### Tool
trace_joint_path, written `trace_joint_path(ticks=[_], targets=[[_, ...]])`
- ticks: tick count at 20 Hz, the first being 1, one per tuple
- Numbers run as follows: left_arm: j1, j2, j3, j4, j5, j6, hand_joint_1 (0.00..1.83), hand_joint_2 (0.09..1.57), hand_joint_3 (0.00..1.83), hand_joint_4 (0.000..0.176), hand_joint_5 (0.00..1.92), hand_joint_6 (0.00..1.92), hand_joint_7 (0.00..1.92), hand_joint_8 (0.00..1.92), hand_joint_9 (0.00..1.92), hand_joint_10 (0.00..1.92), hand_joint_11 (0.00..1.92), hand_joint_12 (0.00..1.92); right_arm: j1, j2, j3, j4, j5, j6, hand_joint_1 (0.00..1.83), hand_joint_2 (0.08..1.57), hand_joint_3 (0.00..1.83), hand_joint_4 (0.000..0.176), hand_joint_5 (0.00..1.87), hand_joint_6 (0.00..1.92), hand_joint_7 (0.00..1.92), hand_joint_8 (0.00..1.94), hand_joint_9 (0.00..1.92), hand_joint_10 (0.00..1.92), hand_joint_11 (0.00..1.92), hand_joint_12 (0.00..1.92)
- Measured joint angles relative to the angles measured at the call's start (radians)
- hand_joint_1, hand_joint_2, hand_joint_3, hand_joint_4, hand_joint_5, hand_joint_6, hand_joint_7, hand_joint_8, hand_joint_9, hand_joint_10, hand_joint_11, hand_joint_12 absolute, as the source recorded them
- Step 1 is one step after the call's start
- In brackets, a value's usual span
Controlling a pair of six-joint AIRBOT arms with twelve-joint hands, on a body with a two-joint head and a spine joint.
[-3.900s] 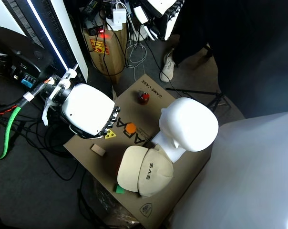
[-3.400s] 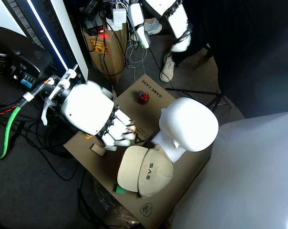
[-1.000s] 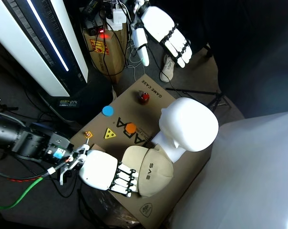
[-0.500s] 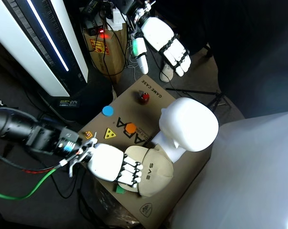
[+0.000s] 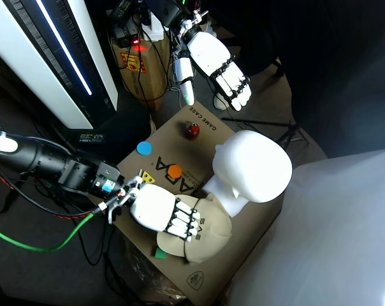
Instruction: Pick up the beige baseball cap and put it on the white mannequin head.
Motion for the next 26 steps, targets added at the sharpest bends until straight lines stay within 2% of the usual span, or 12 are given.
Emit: trace_joint_path(ticks=[6,8,12,19,26], targets=[[0.013,0.005,-0.003,-0.014,0.002,-0.015,0.00,1.14,0.00,0.000,0.04,0.00,0.01,0.00,0.01,0.00,0.00,0.21,0.021,-0.062,0.146,0.006,-0.074,0.064,1.15,1.05,0.00,0.000,0.18,0.00,0.22,0.00,0.16,0.00,0.00,0.66],[0.014,0.004,-0.006,-0.015,0.001,-0.017,0.00,1.14,0.00,0.000,0.04,0.00,0.01,0.00,0.01,0.00,0.00,0.21,0.023,-0.089,0.185,-0.042,-0.089,0.106,1.14,1.05,0.00,0.000,0.19,0.01,0.22,0.01,0.17,0.01,0.00,0.66],[0.013,0.004,-0.007,-0.016,0.002,-0.017,0.00,1.14,0.00,0.000,0.04,0.00,0.01,0.00,0.01,0.00,0.00,0.23,0.025,-0.119,0.222,-0.057,-0.106,0.143,1.13,1.05,0.00,0.000,0.20,0.01,0.23,0.00,0.19,0.01,0.00,0.70],[0.013,0.004,0.001,-0.015,0.002,-0.017,0.00,1.14,0.00,0.000,0.04,0.00,0.01,0.00,0.02,0.00,0.00,0.23,0.029,-0.163,0.278,-0.056,-0.103,0.154,1.13,1.05,0.00,0.000,0.21,0.01,0.24,0.01,0.20,0.01,0.00,0.74],[0.013,0.004,0.027,-0.010,0.015,-0.021,0.00,1.14,0.00,0.000,0.04,0.00,0.02,0.00,0.02,0.00,0.00,0.24,0.033,-0.166,0.304,-0.064,-0.107,0.179,1.10,1.07,0.01,0.000,0.28,0.01,0.33,0.01,0.29,0.02,0.00,0.84]])
